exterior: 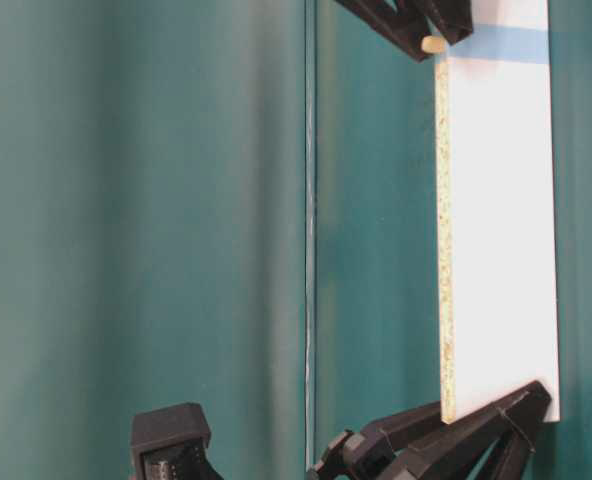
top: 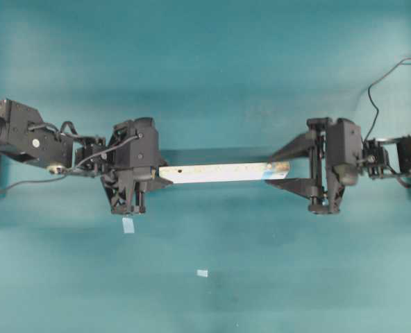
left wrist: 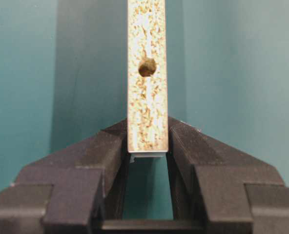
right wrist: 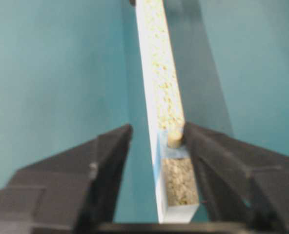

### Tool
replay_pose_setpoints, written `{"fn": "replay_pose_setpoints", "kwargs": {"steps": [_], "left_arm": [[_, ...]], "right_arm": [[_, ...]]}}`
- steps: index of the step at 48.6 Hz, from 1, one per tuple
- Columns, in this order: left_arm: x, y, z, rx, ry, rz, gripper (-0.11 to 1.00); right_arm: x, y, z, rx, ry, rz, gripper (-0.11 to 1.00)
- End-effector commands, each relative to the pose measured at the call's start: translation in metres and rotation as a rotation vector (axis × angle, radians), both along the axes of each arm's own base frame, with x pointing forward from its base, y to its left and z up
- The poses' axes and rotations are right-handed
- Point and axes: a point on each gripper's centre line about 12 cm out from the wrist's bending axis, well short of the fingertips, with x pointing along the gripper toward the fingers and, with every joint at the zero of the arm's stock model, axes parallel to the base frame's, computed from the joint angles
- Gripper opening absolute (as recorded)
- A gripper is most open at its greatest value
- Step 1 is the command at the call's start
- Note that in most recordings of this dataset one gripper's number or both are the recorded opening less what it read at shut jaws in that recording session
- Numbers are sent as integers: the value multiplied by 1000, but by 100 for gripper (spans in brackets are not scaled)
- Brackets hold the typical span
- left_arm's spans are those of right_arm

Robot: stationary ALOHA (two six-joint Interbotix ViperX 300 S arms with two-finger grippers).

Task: Insert the rod into the hole on the wooden board.
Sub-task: 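Open the right gripper and raise it away from the rod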

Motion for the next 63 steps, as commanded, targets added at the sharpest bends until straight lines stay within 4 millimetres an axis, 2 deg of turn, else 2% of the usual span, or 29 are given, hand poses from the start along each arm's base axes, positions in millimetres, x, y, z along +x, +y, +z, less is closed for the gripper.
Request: {"fn": "replay_pose_setpoints", "kwargs": {"steps": [1,4,16,30,45,48,57,60,63], "left_arm": [[1,-4,5,-5,-14,-8,33],[1,-3,4,-5,-12,-5,33],[1,-4,4,-5,-12,-8,33],[2,-4,5,-5,-15,-8,32],[2,-4,6,-4,-17,-9,33],[2,-4,6,-4,-15,-9,41],[-1,-4,6,-11,26,-3,91],[-3,-5,11,-10,26,-8,99],[-4,-4,18,-11,12,-5,98]], "right_arm": [[2,-1,2,3,0,-5,74],[4,0,3,3,-1,-5,78],[6,0,22,5,-57,-4,77],[7,-5,63,-12,-134,-10,77],[0,-9,76,-24,-128,-16,77],[0,-9,77,-22,-129,-17,77],[0,-9,78,-22,-134,-17,77],[0,-10,79,-22,-135,-19,77],[-1,-9,80,-21,-135,-18,77]]}}
